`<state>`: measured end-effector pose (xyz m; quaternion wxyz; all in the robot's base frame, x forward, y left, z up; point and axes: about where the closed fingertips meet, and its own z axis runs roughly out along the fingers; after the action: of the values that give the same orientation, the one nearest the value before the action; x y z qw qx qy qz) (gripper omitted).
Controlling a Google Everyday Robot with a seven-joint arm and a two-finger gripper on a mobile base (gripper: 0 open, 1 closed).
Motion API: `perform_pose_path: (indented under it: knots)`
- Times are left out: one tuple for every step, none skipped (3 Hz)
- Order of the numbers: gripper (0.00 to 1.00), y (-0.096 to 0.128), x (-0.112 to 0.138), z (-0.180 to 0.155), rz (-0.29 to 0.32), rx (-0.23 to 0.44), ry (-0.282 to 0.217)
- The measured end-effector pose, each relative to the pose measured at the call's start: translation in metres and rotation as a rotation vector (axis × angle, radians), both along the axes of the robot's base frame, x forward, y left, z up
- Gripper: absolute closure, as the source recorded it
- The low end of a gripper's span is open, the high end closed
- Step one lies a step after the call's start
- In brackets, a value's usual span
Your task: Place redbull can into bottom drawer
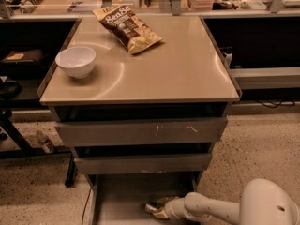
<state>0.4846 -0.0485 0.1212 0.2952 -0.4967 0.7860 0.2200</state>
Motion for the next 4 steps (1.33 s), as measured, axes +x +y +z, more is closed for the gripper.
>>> perform_pose_path:
  knots:
    - [0.82,0.0001,0.0000,0.0024,0.000,0.000,0.000]
    - [0.58,0.0001,0.0000,0.0024,0.000,0.000,0.000]
    - [0.35,0.0001,-0.0001,0.0024,0.000,0.000,0.000]
    - [0.12,0.0001,-0.0001,0.0024,0.000,0.000,0.000]
